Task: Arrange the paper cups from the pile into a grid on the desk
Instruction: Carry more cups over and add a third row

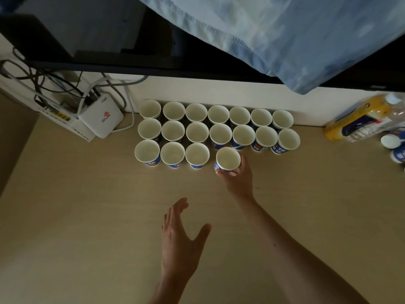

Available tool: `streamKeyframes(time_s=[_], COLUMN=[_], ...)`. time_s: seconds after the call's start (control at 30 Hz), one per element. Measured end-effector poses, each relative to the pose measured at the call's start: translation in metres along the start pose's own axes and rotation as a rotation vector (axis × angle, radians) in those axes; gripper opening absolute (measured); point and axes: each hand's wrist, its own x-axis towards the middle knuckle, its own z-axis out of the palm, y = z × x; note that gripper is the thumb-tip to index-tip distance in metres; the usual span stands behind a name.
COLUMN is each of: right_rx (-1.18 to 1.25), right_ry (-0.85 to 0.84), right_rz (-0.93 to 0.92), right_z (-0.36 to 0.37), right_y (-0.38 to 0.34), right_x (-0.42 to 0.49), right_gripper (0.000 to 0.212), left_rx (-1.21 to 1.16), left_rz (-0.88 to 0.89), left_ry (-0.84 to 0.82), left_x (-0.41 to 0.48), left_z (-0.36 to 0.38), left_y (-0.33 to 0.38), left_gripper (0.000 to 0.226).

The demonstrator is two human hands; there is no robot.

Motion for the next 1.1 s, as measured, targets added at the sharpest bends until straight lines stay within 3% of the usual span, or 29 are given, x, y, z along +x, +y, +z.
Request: streamKeyframes(time_s=[0.7,0.87,1.1], right_rx=[-0.053,-0.051,0.113], right_ry=[0.0,0.055,0.171], right_rz=[0.034,0.108,0.131], right_z=[0.013,-0.015,-0.093], right_y=[0.017,0.015,0.0], right_x=[0.01,-0.026,-0.099], right_gripper=[0.072,0.083,0.08], left_rx=[-0.049,-0.07,-0.138], left_rz=[-0.023,-0.016,0.046], left_ry=[0.011,-0.01,-0.105], left_x=[-0.001,-0.009,-0.017], left_z=[-0.009,-0.007,0.0], left_y=[-0.009,0.001,0.035], left_gripper=[0.071,0.068,0.057])
